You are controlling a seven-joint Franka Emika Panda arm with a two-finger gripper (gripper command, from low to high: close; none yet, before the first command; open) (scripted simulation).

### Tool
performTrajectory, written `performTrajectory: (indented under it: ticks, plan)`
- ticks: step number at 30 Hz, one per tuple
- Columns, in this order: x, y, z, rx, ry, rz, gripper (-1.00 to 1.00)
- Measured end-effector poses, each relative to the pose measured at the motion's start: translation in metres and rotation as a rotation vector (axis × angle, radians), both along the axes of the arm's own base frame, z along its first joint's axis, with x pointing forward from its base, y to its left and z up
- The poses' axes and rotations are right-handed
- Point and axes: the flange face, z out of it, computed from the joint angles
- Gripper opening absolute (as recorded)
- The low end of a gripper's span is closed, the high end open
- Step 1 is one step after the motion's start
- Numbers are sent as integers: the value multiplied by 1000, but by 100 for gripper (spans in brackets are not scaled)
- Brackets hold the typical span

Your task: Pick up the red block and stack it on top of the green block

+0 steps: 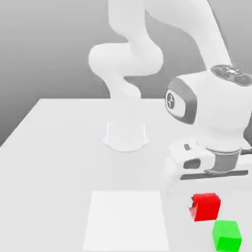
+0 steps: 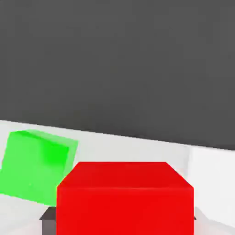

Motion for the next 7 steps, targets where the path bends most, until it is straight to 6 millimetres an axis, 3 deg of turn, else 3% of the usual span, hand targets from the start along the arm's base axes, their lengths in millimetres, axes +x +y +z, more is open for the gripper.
performTrajectory:
  ticks: [3, 4, 7]
  plan:
    - [0, 11, -37, 2, -1, 42, -100]
    - [-1, 11, -49, 2, -1, 45, 100]
    - [-1, 11, -49, 2, -1, 45, 100]
